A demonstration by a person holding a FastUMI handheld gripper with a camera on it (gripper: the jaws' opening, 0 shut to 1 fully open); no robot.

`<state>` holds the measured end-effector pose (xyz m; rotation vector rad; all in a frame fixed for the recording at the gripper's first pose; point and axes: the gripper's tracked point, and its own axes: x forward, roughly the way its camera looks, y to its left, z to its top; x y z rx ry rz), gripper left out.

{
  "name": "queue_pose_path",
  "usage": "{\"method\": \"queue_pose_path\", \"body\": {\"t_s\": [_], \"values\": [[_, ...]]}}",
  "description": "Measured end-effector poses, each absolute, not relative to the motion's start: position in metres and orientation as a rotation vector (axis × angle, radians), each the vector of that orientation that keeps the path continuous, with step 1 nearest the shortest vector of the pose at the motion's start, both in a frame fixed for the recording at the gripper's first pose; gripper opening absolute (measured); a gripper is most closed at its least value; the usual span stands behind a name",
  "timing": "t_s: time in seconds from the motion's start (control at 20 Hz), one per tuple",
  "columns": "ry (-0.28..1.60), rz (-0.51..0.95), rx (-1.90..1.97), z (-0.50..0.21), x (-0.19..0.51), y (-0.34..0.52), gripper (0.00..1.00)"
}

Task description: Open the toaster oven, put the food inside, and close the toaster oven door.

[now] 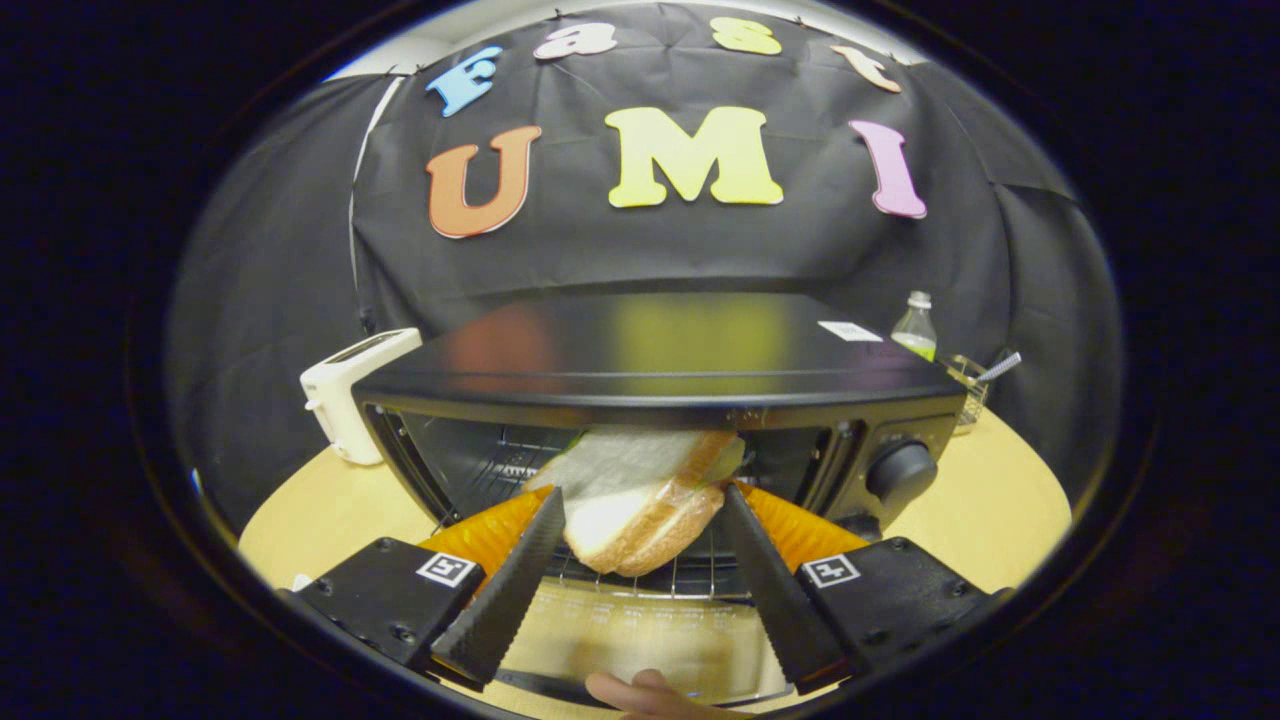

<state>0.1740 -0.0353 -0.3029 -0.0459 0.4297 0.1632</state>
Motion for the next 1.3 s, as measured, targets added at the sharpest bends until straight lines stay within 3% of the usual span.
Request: {"method": "queue_pose_path", "body": {"t_s": [0.35,0.95,1.3], "values": [[0.462,0.237,0.011,-0.307,0.121,-0.032,1.00],[0.503,0.138,-0.121,-0.383,0.028,-0.006,1.00],[0.601,0.069,-0.105,-0.406,0.032,-0.006,1.00]]}}
